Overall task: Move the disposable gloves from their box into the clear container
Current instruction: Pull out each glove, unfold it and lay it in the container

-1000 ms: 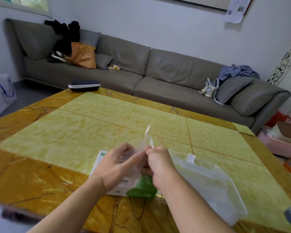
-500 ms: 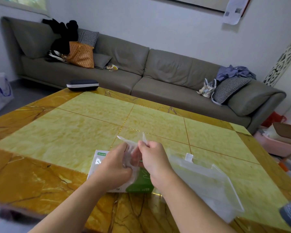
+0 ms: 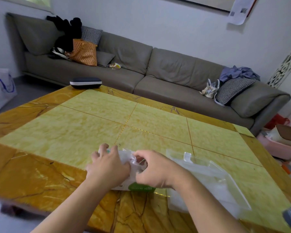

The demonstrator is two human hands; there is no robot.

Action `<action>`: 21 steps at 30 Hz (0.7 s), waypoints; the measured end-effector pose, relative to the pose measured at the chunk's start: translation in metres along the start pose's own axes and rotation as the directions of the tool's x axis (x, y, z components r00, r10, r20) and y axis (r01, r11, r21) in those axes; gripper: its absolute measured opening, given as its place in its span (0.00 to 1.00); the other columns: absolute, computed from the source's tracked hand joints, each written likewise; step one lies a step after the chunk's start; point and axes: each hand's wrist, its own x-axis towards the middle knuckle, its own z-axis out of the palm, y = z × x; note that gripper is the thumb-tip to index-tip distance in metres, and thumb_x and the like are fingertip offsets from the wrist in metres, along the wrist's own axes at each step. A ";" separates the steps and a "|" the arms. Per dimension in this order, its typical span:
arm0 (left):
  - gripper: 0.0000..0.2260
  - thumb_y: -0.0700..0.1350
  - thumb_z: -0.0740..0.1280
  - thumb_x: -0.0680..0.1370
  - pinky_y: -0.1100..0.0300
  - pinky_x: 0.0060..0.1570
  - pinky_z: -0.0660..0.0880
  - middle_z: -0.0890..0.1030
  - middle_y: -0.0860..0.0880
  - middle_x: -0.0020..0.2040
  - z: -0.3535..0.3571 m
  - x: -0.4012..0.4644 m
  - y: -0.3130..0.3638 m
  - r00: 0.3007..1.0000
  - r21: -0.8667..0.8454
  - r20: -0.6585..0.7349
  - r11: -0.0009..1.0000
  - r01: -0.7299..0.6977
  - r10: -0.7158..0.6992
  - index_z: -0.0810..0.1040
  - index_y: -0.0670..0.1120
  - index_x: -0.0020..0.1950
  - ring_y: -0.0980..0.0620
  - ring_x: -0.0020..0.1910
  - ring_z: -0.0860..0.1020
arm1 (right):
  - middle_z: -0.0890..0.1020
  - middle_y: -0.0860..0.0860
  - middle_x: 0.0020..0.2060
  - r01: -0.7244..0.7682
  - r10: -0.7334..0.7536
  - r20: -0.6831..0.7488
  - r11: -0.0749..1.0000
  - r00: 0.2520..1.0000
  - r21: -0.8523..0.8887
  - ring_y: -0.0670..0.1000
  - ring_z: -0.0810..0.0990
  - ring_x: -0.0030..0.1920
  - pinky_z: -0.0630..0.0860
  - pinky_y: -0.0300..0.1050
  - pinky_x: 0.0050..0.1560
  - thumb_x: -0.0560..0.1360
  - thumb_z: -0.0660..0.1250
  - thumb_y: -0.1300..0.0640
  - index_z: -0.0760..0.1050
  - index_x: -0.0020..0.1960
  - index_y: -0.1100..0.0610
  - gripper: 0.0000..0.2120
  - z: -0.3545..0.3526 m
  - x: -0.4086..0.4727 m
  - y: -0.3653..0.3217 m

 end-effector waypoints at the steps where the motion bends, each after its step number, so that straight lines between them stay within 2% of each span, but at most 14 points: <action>1: 0.33 0.62 0.60 0.78 0.38 0.68 0.70 0.56 0.47 0.80 0.001 0.001 0.001 1.000 -0.013 -0.014 1.000 -0.014 0.014 0.58 0.52 0.80 0.37 0.75 0.60 | 0.78 0.45 0.59 0.008 -0.012 -0.063 0.998 0.998 -0.067 0.48 0.80 0.57 0.80 0.44 0.58 0.74 0.73 0.55 0.76 0.70 0.48 0.24 0.004 0.002 0.002; 2: 0.33 0.60 0.61 0.77 0.39 0.69 0.70 0.57 0.48 0.79 0.002 0.002 0.001 0.999 -0.020 -0.027 0.999 -0.029 0.028 0.59 0.52 0.80 0.38 0.75 0.62 | 0.80 0.46 0.55 0.008 -0.026 -0.171 0.994 0.985 -0.105 0.48 0.80 0.52 0.81 0.43 0.53 0.75 0.74 0.55 0.80 0.63 0.49 0.17 0.010 0.008 0.006; 3: 0.33 0.59 0.62 0.77 0.40 0.68 0.70 0.58 0.48 0.79 0.004 0.003 0.002 0.998 -0.022 -0.040 0.999 -0.046 0.045 0.60 0.53 0.80 0.38 0.74 0.63 | 0.80 0.48 0.47 -0.006 -0.022 -0.279 0.995 0.960 -0.100 0.48 0.79 0.43 0.80 0.44 0.45 0.76 0.74 0.56 0.82 0.51 0.51 0.04 0.014 0.010 0.007; 4: 0.33 0.58 0.63 0.76 0.41 0.68 0.70 0.59 0.49 0.79 0.005 0.003 0.002 0.997 -0.023 -0.050 0.998 -0.061 0.060 0.60 0.53 0.80 0.39 0.74 0.64 | 0.77 0.49 0.38 -0.011 -0.021 -0.367 0.996 0.930 -0.085 0.49 0.74 0.35 0.76 0.45 0.38 0.78 0.73 0.57 0.77 0.40 0.54 0.10 0.017 0.015 0.011; 5: 0.32 0.57 0.63 0.75 0.42 0.68 0.70 0.60 0.50 0.79 0.006 0.004 0.002 0.996 -0.022 -0.058 0.997 -0.075 0.074 0.61 0.54 0.80 0.40 0.73 0.65 | 0.72 0.49 0.32 -0.032 0.010 -0.408 0.998 0.913 -0.046 0.51 0.67 0.31 0.70 0.45 0.33 0.79 0.72 0.57 0.69 0.34 0.55 0.18 0.019 0.020 0.015; 7: 0.32 0.56 0.63 0.75 0.44 0.69 0.70 0.61 0.51 0.79 0.008 0.004 0.004 0.994 -0.013 -0.070 0.996 -0.090 0.089 0.63 0.55 0.79 0.41 0.73 0.66 | 0.67 0.54 0.30 -0.051 0.083 -0.442 0.995 0.893 0.084 0.52 0.62 0.31 0.62 0.45 0.31 0.79 0.71 0.58 0.64 0.33 0.56 0.21 0.019 0.025 0.022; 9: 0.31 0.56 0.63 0.75 0.44 0.69 0.69 0.61 0.52 0.79 0.009 0.004 0.005 0.991 -0.003 -0.088 0.995 -0.101 0.101 0.63 0.55 0.79 0.42 0.74 0.66 | 0.72 0.58 0.30 -0.069 0.148 -0.447 0.980 0.882 0.189 0.51 0.66 0.31 0.63 0.44 0.32 0.78 0.70 0.58 0.68 0.35 0.61 0.17 0.017 0.030 0.025; 13: 0.31 0.60 0.61 0.75 0.44 0.69 0.70 0.63 0.51 0.78 0.013 0.006 0.007 0.986 0.018 -0.122 0.994 -0.110 0.112 0.65 0.53 0.78 0.42 0.73 0.67 | 0.71 0.51 0.29 -0.060 0.140 -0.462 0.981 0.876 0.183 0.52 0.66 0.31 0.62 0.44 0.32 0.77 0.68 0.62 0.66 0.32 0.56 0.17 0.025 0.037 0.021; 17: 0.32 0.57 0.65 0.74 0.44 0.70 0.69 0.62 0.49 0.78 0.014 0.005 0.008 0.986 0.042 -0.111 0.992 -0.117 0.121 0.64 0.51 0.77 0.40 0.74 0.67 | 0.72 0.47 0.27 -0.030 0.099 -0.404 0.984 0.910 0.174 0.50 0.69 0.29 0.63 0.41 0.26 0.77 0.66 0.64 0.66 0.29 0.54 0.20 0.033 0.040 0.009; 19: 0.32 0.54 0.65 0.74 0.44 0.70 0.69 0.62 0.49 0.79 0.013 0.006 0.006 0.986 0.024 -0.106 0.991 -0.130 0.131 0.64 0.51 0.78 0.40 0.74 0.66 | 0.74 0.49 0.27 0.004 0.098 -0.400 0.969 0.911 0.248 0.51 0.71 0.30 0.67 0.44 0.31 0.77 0.67 0.62 0.68 0.31 0.55 0.18 0.029 0.042 0.005; 21: 0.31 0.51 0.64 0.75 0.44 0.71 0.69 0.61 0.49 0.79 0.013 0.007 0.005 0.984 0.017 -0.106 0.989 -0.144 0.145 0.63 0.51 0.79 0.41 0.75 0.66 | 0.82 0.53 0.31 0.074 0.096 -0.389 0.914 0.916 0.399 0.50 0.77 0.33 0.76 0.48 0.39 0.79 0.67 0.60 0.77 0.35 0.57 0.13 0.018 0.038 0.003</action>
